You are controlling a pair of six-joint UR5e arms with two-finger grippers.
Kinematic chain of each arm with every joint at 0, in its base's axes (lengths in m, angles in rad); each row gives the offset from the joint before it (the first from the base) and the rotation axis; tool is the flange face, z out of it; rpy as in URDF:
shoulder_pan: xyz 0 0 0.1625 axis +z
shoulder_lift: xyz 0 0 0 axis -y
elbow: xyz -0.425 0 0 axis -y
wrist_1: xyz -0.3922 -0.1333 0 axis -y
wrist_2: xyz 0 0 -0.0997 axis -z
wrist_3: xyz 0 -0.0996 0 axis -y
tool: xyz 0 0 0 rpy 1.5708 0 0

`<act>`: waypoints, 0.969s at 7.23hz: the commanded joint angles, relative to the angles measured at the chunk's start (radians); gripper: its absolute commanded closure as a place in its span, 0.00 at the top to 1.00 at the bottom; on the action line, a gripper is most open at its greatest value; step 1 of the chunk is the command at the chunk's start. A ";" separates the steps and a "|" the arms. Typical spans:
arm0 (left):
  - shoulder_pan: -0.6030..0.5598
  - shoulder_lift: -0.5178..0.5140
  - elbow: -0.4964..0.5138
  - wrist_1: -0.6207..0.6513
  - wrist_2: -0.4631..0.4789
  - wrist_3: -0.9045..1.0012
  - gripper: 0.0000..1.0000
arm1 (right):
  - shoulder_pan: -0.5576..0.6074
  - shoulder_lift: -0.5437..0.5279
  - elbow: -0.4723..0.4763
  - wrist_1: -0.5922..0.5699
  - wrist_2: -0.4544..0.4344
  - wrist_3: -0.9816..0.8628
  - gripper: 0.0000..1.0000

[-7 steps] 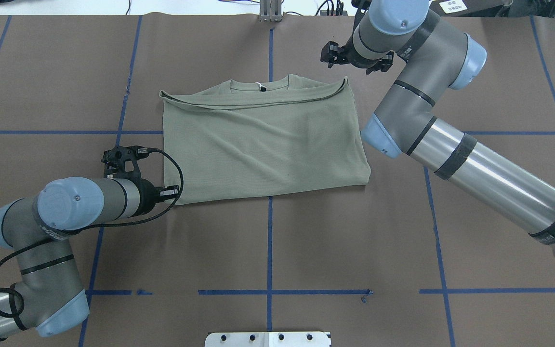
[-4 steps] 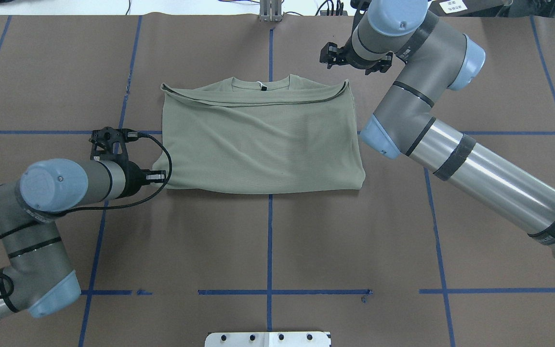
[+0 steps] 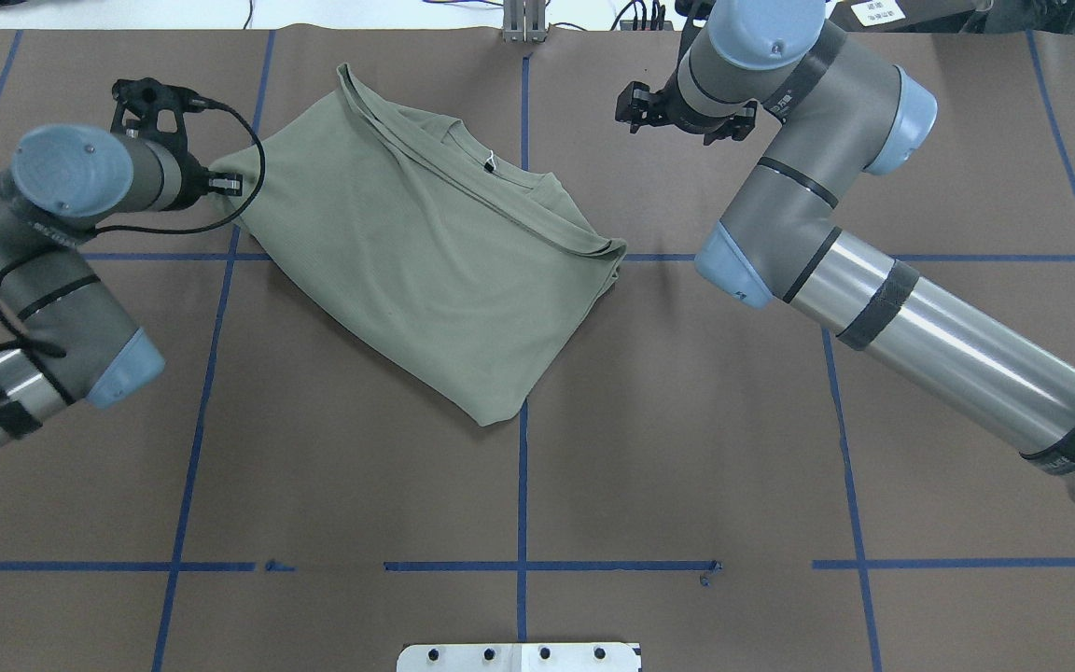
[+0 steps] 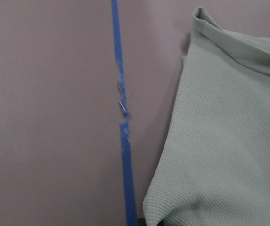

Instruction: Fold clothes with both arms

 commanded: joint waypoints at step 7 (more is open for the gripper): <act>-0.188 0.017 0.051 -0.326 -0.332 0.129 1.00 | -0.116 0.258 -0.203 0.015 -0.117 0.335 0.99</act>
